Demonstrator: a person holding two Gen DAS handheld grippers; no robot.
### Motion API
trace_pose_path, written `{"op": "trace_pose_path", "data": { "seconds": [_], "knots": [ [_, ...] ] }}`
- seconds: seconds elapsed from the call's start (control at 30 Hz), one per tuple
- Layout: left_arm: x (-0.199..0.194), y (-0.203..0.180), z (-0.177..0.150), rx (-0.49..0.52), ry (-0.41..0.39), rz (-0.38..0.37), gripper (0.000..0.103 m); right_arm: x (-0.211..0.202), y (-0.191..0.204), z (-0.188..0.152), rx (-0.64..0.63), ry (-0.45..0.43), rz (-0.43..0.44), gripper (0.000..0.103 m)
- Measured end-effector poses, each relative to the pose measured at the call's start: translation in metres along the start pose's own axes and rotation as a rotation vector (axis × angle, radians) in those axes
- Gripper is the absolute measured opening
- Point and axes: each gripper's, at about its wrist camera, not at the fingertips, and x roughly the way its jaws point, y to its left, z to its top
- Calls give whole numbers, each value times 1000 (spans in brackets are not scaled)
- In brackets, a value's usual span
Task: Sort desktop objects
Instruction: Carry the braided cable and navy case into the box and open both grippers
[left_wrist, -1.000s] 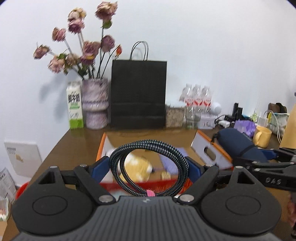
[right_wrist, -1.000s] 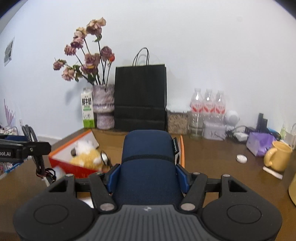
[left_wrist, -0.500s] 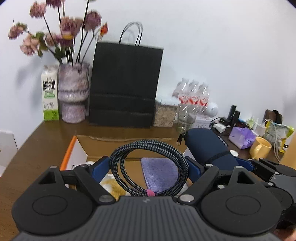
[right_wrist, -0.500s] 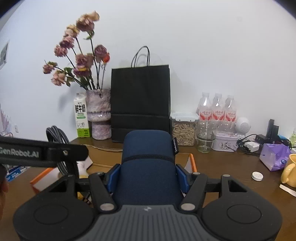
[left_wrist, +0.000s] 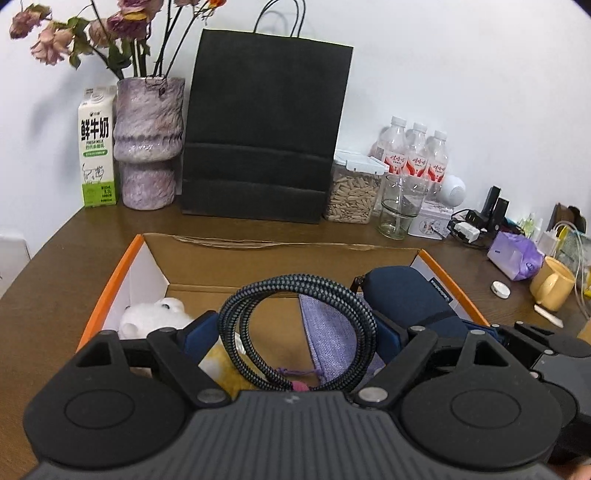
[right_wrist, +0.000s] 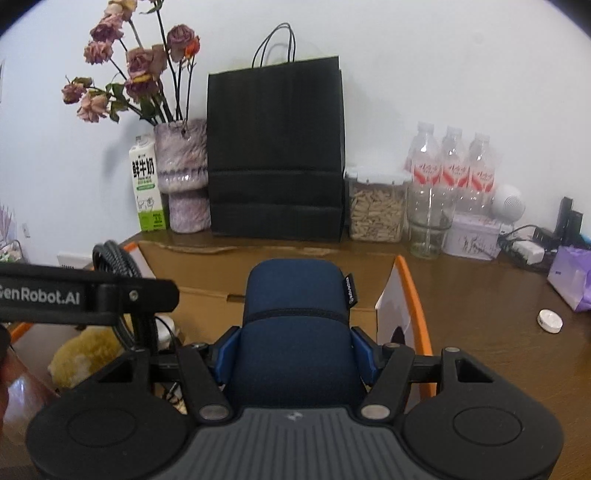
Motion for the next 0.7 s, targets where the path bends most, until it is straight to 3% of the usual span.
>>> {"op": "trace_pose_path", "data": {
  "seconds": [0.13,0.23,0.33,0.4,0.43,0.7],
  "knots": [
    [1,-5,-1,10,-18,16,90,-1,1,-3,-3,-2,4,62],
    [1,-5,-2,11,-31,56,103,-3,3,-5,-6,-7,-3,65],
    [-4,-6,-4,22,-62,80,103,-10,3,-6,-18,-47,-18,69],
    [-8,-5,-4,19,-76,87,103,-16,3,-5,-19,-75,-24,96],
    [-9,-5,-4,20,-84,91,103,-18,2,-4,-22,-86,-22,99],
    [-24,-10,-5,32,-155,110,103,-26,5,-5,-34,-88,-15,102]
  ]
}}
